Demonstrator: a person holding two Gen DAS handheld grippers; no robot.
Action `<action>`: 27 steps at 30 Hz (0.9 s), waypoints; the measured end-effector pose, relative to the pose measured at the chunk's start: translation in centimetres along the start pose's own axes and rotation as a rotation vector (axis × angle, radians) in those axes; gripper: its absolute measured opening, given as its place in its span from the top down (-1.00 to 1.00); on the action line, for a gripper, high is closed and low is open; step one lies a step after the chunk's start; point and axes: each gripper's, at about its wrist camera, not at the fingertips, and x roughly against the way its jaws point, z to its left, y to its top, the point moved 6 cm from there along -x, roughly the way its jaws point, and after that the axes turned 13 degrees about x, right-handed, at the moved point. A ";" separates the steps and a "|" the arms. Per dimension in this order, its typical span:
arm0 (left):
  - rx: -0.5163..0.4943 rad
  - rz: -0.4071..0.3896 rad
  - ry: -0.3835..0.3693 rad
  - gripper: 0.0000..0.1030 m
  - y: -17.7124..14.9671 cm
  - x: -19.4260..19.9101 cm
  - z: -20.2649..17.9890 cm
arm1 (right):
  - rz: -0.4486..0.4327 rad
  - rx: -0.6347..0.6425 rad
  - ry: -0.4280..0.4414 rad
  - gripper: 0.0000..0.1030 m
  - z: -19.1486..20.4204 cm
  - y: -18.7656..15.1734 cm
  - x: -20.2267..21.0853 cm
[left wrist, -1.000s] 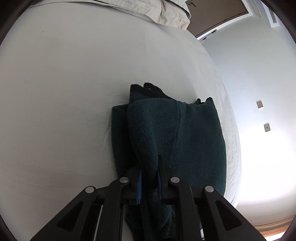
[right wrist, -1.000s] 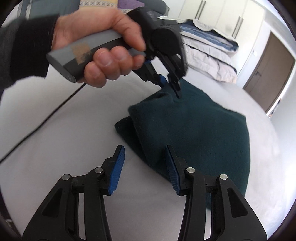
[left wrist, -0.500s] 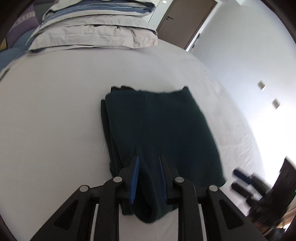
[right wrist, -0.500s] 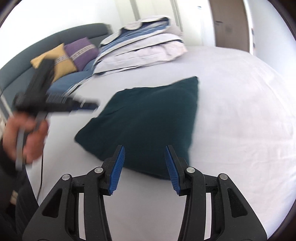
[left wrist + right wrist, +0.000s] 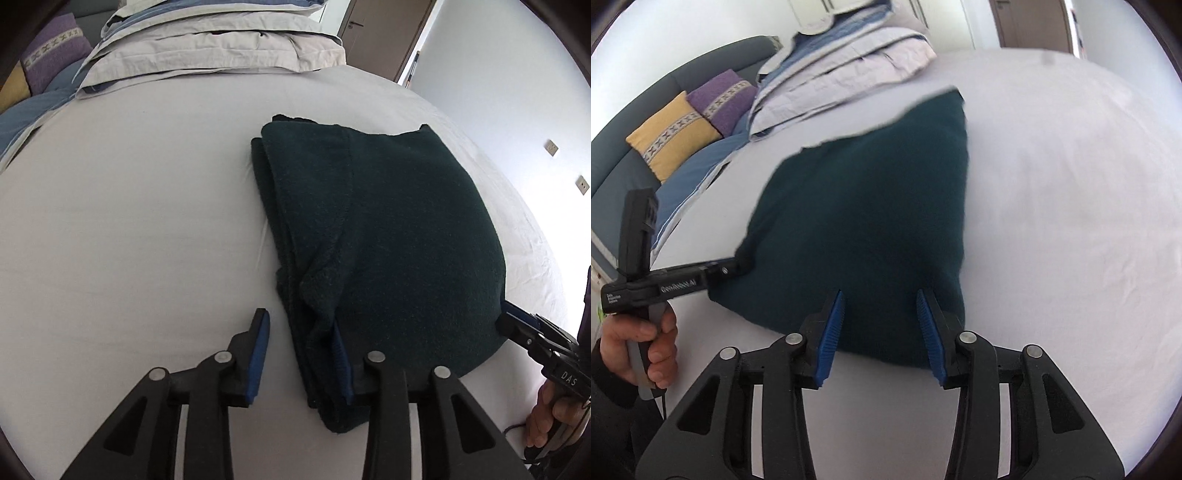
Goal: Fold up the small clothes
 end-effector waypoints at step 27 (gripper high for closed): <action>-0.026 -0.093 0.162 0.14 6.9 -3.0 -5.1 | -0.001 -0.318 0.320 0.36 -2.7 10.5 -4.9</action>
